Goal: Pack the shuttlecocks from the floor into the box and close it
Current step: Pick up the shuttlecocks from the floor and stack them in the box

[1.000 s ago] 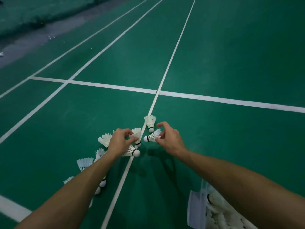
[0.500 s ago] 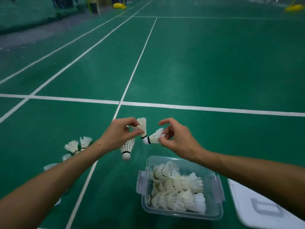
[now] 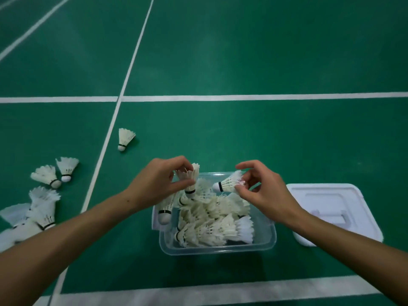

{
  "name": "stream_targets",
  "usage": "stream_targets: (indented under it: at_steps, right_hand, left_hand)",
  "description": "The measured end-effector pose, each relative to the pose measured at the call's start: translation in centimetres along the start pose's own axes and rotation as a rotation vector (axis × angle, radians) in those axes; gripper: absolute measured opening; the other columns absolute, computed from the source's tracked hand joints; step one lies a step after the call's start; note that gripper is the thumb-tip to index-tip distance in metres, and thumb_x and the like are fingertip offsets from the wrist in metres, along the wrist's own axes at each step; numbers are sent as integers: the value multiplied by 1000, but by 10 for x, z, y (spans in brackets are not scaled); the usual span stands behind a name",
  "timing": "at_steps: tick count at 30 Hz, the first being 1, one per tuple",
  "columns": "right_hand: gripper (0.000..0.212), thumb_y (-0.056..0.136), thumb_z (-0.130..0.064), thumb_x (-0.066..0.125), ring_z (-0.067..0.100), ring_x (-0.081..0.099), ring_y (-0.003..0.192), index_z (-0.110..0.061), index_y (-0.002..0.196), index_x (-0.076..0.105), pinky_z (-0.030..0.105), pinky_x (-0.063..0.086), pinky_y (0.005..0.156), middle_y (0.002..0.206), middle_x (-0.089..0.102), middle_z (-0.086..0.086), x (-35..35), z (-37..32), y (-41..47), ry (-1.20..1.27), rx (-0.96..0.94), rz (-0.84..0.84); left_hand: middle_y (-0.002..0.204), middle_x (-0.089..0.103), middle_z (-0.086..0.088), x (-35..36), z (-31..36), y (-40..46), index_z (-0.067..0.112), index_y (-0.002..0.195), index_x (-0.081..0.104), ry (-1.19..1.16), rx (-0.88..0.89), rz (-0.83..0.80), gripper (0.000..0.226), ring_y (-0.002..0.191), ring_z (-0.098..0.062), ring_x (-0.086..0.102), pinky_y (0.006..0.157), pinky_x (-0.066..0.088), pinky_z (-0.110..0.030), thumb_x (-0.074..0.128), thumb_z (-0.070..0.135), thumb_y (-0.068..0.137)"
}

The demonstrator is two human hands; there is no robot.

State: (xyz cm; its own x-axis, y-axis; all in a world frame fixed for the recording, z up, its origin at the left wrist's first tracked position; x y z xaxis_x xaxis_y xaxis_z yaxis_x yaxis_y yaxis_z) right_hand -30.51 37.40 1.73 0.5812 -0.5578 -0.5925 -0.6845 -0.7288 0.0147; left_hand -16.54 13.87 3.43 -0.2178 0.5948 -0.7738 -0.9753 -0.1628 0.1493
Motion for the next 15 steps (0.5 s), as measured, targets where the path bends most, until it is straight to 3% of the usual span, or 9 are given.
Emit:
stream_targets:
  at_steps: [7,11,15]
  right_hand:
    - [41,94,-21,75,7,67,86,-27,131,57,34,60,75,90,66,-13,44,-8,11,-133,-78,-107]
    - [42,96,-23,75,3,65,85,-27,132,54,32,60,79,92,66,-13,67,-7,15,-173,-62,-184]
    - [45,97,-26,75,-4,63,82,-26,135,51,21,55,78,91,66,-15,77,-3,19,-178,-11,-212]
  left_hand:
    - [92,74,12,17,-5,-3,22,104,70,17,-53,-19,25,67,15,56,61,39,-14,82,37,88]
    - [91,73,12,16,-2,-2,22,104,69,20,-62,-22,26,67,16,56,60,38,-12,82,39,88]
    - [88,74,13,11,-1,-7,22,99,72,18,-63,-26,21,63,18,53,56,36,-6,82,37,88]
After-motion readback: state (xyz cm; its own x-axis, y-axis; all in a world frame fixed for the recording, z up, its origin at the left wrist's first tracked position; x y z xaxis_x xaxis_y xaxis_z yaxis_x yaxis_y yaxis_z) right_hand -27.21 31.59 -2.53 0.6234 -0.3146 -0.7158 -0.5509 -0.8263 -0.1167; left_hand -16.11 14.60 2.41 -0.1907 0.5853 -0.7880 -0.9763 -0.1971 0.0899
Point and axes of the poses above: each hand's wrist, its own y-axis towards the middle knuckle, its own x-axis out of the palm, z = x × y, the point moved 5 cm from there along y, towards the middle knuckle
